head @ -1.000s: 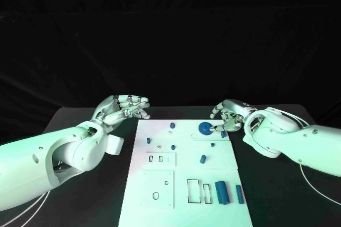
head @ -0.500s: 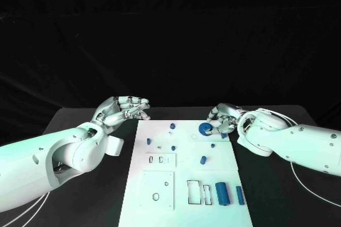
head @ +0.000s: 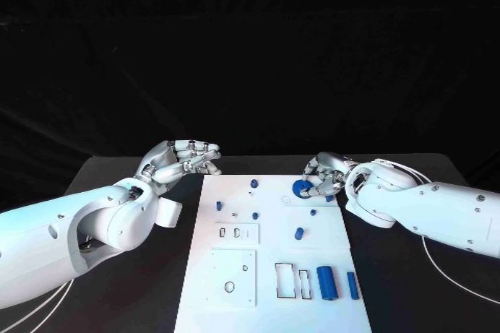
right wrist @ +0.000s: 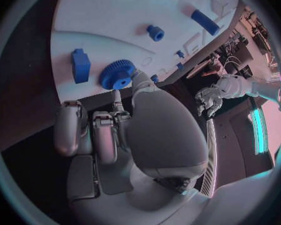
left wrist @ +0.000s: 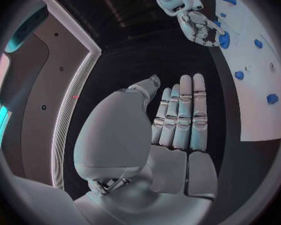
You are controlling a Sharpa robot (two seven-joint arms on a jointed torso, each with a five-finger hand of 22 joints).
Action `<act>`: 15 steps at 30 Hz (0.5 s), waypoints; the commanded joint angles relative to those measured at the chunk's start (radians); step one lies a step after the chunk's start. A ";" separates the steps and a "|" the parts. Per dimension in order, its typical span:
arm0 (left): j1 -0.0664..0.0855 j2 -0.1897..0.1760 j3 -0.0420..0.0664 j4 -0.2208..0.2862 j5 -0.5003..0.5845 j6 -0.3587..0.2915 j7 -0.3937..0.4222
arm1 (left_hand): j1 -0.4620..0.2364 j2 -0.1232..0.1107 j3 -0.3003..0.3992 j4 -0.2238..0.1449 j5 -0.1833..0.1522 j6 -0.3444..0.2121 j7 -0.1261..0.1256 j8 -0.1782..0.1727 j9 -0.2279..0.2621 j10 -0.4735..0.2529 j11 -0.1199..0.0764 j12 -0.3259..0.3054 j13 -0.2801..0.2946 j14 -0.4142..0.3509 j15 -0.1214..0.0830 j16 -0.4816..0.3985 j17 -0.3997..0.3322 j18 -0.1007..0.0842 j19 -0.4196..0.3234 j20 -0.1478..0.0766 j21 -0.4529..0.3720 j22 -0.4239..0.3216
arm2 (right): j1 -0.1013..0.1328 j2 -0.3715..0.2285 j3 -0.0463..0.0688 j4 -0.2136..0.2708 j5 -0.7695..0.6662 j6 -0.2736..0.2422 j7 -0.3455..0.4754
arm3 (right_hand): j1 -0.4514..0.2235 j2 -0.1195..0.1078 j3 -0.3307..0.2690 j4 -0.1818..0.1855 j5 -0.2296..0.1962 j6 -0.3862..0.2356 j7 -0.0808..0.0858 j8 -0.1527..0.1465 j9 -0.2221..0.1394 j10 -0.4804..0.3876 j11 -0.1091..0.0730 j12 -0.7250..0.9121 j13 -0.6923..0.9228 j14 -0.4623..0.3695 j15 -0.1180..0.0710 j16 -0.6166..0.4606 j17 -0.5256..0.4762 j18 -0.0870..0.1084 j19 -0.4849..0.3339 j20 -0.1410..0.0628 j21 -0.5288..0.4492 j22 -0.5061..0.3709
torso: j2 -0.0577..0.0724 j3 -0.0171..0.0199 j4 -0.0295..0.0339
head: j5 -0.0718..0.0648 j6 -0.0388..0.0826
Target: Assemble the parts on the task board
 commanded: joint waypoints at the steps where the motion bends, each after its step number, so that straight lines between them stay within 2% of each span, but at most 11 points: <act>1: 0.001 0.000 0.001 0.004 0.004 0.021 0.001 | -0.004 0.002 0.008 0.000 0.001 -0.003 0.005 -0.007 -0.001 -0.003 0.005 -0.005 0.001 -0.008 0.002 0.005 0.001 0.002 0.002 0.001 0.004 0.002 | -0.001 0.005 0.000 -0.008 0.003 0.017 -0.001 | 0.002 0.008 0.008 -0.002 0.006 -0.003 0.002 0.006 -0.001 0.064 0.004 0.003 0.196 0.095 0.006 0.004 0.205 -0.006 0.004 0.001 0.005 0.002 | -0.001 0.0003 0.0002 | 0.001 -0.002; 8: 0.001 0.000 0.001 0.004 0.004 0.027 -0.003 | -0.005 0.002 0.008 0.000 0.001 -0.003 0.005 -0.007 -0.001 -0.003 0.005 -0.005 0.001 -0.009 0.002 0.006 0.001 0.002 0.001 0.001 0.004 0.002 | -0.003 0.014 -0.002 -0.027 0.009 0.024 -0.001 | 0.018 0.011 0.030 -0.005 0.030 -0.002 0.003 0.008 -0.004 0.064 0.006 0.004 0.197 0.095 0.008 0.005 0.207 -0.006 0.003 0.002 0.007 0.006 | -0.001 0.0006 -0.0005 | 0.001 -0.004; 15: 0.001 -0.001 0.001 0.005 0.004 0.034 -0.007 | -0.007 0.002 0.007 0.001 0.001 -0.003 0.005 -0.007 -0.001 -0.004 0.005 -0.005 0.001 -0.009 0.003 0.006 0.002 0.002 0.001 0.001 0.004 0.002 | -0.004 0.013 -0.002 -0.033 -0.013 0.027 0.000 | 0.041 0.006 0.057 -0.009 0.024 -0.001 0.005 0.009 -0.008 0.063 0.007 0.004 0.197 0.095 0.009 0.005 0.209 -0.006 0.002 0.003 0.008 0.010 | -0.001 0.0011 -0.0005 | 0.002 -0.006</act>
